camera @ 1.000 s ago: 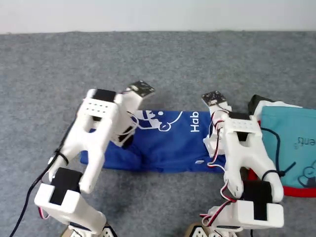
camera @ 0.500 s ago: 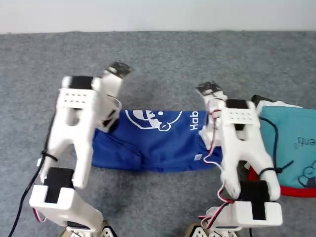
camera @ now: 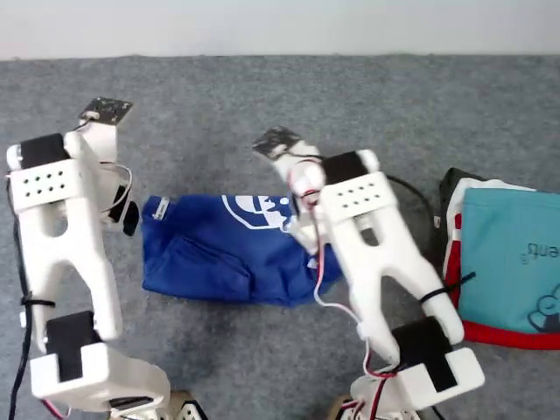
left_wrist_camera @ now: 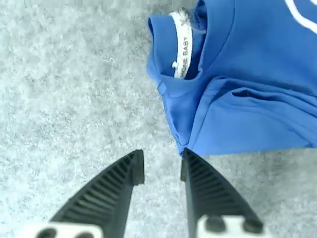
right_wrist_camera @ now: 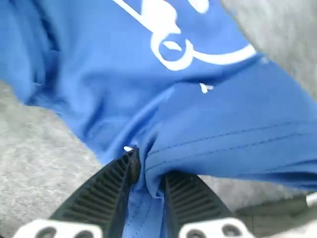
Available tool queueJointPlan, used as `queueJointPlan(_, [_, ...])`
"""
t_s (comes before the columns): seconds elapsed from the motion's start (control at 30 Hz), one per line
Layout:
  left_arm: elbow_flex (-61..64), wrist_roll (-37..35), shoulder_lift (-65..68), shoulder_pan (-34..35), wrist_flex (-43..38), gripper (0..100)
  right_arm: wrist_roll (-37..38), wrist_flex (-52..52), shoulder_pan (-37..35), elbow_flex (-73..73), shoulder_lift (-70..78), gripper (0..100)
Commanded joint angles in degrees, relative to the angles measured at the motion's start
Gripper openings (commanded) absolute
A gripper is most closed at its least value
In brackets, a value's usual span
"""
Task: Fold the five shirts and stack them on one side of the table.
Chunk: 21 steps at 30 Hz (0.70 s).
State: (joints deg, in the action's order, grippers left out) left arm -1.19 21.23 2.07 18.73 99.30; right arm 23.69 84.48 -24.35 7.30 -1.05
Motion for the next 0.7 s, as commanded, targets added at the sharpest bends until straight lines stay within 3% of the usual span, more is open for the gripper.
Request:
queueJointPlan(0.0, [1.0, -0.2, -3.8, 0.4, 1.1, 14, -0.5, 0.2, -5.7, -3.0, -0.1, 0.9])
queueJointPlan(0.27, [3.6, -0.2, -3.6, 0.4, 1.1, 14, -3.6, -4.2, -15.7, -6.5, 0.4, 0.9])
queueJointPlan(0.67, [4.3, -0.4, -3.6, 0.4, 0.7, 14, -4.0, 3.5, -23.8, -35.4, 23.0, 0.9])
